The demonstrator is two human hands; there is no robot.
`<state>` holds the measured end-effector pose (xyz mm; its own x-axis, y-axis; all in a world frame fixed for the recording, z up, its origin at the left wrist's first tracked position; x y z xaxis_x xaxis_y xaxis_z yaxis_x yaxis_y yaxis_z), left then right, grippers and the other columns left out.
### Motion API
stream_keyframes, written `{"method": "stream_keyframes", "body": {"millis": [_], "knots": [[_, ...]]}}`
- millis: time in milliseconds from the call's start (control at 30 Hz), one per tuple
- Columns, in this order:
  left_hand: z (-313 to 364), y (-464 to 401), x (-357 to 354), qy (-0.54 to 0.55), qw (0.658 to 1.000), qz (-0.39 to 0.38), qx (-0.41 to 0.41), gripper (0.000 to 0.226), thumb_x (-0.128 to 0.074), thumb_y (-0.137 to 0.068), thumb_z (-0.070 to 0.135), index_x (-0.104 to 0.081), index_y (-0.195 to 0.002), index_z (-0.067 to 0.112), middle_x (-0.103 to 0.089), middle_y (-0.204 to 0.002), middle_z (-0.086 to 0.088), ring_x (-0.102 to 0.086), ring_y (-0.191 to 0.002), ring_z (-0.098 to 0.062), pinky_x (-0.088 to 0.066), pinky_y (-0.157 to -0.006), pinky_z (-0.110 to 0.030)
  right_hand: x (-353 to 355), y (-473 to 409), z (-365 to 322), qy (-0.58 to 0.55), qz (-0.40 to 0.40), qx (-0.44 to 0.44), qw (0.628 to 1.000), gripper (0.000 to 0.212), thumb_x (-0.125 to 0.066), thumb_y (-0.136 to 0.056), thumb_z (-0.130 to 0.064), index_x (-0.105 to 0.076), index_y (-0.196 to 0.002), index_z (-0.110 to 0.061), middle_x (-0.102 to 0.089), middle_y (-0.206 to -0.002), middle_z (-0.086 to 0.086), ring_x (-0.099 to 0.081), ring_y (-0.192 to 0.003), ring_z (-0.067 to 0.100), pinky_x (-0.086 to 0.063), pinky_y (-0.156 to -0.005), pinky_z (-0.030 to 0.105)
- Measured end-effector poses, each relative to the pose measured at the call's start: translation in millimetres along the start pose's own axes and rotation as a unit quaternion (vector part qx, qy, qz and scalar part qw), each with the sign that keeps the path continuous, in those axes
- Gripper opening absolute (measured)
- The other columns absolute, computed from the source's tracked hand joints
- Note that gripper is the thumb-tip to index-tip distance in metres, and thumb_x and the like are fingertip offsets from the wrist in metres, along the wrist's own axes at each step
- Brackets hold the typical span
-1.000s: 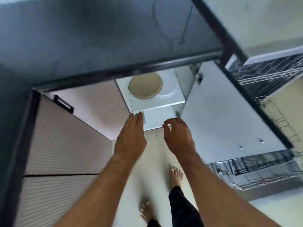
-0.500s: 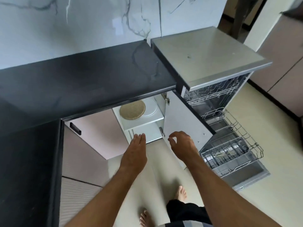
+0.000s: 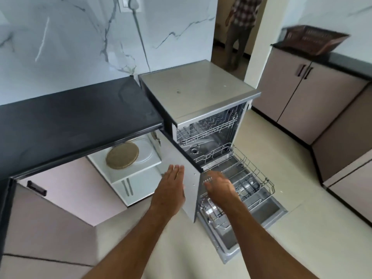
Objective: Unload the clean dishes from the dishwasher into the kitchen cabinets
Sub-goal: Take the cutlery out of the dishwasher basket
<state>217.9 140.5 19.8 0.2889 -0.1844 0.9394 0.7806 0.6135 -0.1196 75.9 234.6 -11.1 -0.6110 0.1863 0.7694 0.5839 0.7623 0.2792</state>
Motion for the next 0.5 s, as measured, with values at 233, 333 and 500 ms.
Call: {"method": "stream_keyframes", "body": {"millis": [233, 333, 500], "knots": [[103.1, -14.0, -33.5, 0.026, 0.998, 0.008, -0.061, 0.063, -0.053, -0.098, 0.015, -0.024, -0.154, 0.012, -0.028, -0.160, -0.005, -0.017, -0.150, -0.016, -0.020, -0.118, -0.023, 78.7, 21.3, 100.4, -0.045, 0.044, -0.039, 0.997, 0.034, -0.050, -0.102, -0.031, -0.050, -0.134, -0.021, -0.052, -0.137, 0.008, -0.058, -0.106, 0.018, -0.042, -0.089, 0.026], [124.3, -17.6, -47.6, 0.034, 0.998, -0.003, -0.050, 0.062, -0.049, -0.100, 0.014, -0.022, -0.155, 0.012, -0.026, -0.160, -0.004, -0.015, -0.150, -0.015, -0.017, -0.118, -0.022, 96.3, 20.9, 126.8, -0.051, 0.047, -0.035, 0.997, 0.034, -0.052, -0.101, -0.031, -0.048, -0.134, -0.025, -0.051, -0.137, 0.009, -0.060, -0.107, 0.021, -0.051, -0.093, 0.033], [136.5, -24.5, -70.8, 0.044, 0.998, -0.033, -0.040, 0.069, -0.051, -0.098, 0.010, -0.014, -0.156, 0.015, -0.020, -0.162, -0.002, -0.012, -0.150, -0.014, -0.018, -0.119, -0.024, 106.1, 8.7, 162.9, -0.055, 0.045, -0.069, 0.995, 0.041, -0.052, -0.100, -0.034, -0.048, -0.139, -0.023, -0.046, -0.146, 0.006, -0.050, -0.127, 0.025, -0.044, -0.105, 0.040]]}}
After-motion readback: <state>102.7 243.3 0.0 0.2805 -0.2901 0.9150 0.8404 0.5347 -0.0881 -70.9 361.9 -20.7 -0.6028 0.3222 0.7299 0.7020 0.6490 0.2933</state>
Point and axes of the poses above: each hand's wrist, its own y-axis away from the middle knuckle, its own x-axis out of the back of the hand, z = x × y, the point moved 6 cm from there along -y, towards the middle knuckle
